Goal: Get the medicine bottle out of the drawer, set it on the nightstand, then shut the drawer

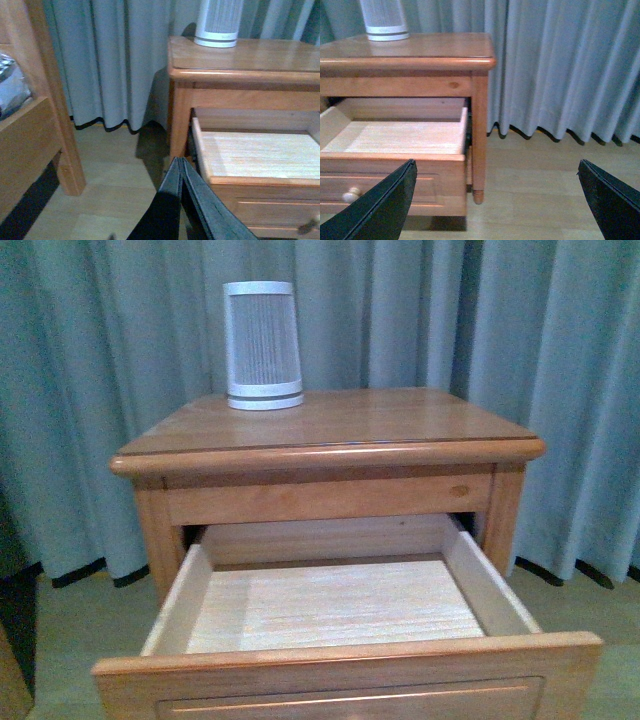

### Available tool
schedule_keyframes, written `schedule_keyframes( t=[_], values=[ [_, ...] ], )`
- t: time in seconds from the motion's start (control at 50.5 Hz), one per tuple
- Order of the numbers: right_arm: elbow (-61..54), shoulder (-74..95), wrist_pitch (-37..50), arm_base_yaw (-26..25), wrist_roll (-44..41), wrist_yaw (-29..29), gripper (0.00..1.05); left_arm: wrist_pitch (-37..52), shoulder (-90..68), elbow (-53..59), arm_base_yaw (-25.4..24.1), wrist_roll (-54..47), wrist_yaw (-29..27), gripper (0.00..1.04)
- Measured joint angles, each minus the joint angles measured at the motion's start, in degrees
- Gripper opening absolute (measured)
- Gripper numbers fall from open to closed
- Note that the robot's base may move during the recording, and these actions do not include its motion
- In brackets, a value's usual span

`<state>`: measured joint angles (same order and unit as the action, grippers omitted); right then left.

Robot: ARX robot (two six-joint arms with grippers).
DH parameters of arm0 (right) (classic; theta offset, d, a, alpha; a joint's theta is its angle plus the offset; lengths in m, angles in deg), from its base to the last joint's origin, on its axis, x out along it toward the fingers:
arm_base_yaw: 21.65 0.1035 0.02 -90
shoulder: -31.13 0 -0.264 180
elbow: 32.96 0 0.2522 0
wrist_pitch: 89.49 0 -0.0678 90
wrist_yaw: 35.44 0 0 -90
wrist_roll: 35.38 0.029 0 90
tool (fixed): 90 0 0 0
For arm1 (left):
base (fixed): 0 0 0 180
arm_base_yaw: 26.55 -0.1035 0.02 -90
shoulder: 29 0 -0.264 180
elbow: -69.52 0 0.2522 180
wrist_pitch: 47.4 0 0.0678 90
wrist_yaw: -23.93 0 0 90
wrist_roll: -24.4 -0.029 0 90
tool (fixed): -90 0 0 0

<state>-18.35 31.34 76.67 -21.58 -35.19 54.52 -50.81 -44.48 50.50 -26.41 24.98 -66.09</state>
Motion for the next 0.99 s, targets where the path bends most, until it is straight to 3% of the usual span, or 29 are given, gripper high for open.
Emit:
schedule_keyframes(
  t=[0.277,0.357,0.436,0.515,0.614,0.872,0.931,0.991],
  values=[
    [0.0,0.0,0.0,0.0,0.0,0.2,0.98,-2.0,4.4,2.1,0.0,0.0,-0.1,0.03],
    [0.5,1.1,-1.6,-0.5,0.8,2.3,0.98,-9.2,10.3,2.6,0.0,0.0,0.0,0.04],
    [6.2,11.5,-6.9,-0.8,4.6,8.7,0.98,-10.3,12.6,2.7,-0.1,0.0,0.0,0.17],
    [18.6,31.3,0.8,3.0,5.0,7.7,0.98,-10.4,12.9,2.7,0.0,0.0,0.0,0.37],
    [32.5,48.6,7.2,6.6,4.3,6.8,0.98,-10.4,12.9,2.7,-0.1,0.0,0.0,0.53],
    [61.4,87.0,-1.7,12.4,0.7,5.1,0.98,-10.4,12.9,2.7,0.0,0.0,0.0,0.95],
    [68.3,95.8,-5.5,13.3,0.2,4.6,0.98,-10.4,12.9,2.7,0.0,-0.1,0.0,1.00],
    [73.8,102.3,-8.2,14.2,0.2,3.9,0.98,-10.4,12.9,2.7,0.0,-0.1,0.0,0.98]
  ],
)
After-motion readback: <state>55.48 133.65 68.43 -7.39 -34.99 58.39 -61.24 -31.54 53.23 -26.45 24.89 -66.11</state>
